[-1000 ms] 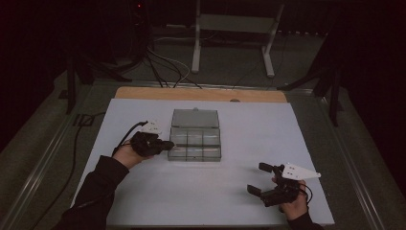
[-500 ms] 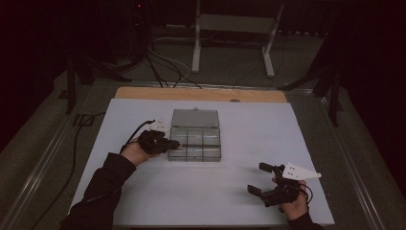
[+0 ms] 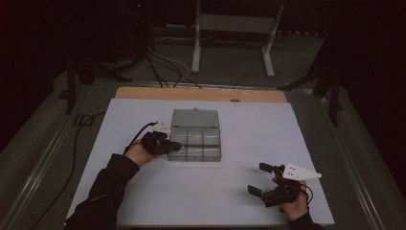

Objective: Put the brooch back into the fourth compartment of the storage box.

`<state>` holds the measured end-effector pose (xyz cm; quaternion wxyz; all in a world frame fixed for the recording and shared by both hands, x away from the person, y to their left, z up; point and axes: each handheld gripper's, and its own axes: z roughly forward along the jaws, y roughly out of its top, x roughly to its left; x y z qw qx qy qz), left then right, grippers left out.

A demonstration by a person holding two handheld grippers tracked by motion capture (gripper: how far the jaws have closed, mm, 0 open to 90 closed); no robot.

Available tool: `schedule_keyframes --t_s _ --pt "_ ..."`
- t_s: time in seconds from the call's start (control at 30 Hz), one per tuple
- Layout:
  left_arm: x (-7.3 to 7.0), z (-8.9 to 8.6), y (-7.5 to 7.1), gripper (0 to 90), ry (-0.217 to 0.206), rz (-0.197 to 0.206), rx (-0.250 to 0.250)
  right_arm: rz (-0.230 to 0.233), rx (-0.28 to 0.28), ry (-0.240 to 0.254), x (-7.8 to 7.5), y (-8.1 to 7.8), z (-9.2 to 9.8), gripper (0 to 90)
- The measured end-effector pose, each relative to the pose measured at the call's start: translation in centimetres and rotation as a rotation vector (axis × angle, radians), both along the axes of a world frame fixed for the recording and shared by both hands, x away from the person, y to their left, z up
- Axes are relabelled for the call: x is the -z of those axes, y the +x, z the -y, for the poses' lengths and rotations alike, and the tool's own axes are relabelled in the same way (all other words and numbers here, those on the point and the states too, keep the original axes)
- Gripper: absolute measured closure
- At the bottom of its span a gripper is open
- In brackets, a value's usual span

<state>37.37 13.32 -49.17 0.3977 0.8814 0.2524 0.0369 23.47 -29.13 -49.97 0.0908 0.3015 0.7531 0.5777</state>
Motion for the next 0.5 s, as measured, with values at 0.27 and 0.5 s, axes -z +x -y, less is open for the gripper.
schedule_keyframes --t_s 0.27,0.5 --pt "0.91 0.33 0.30 88.3 0.018 -0.014 -0.005 -0.001 -0.001 -0.002 0.03 0.00 0.00 0.0" --pt "1.04 0.52 0.40 87.4 0.014 -0.021 -0.001 -0.001 -0.003 -0.003 0.03 -0.01 0.02 0.0"
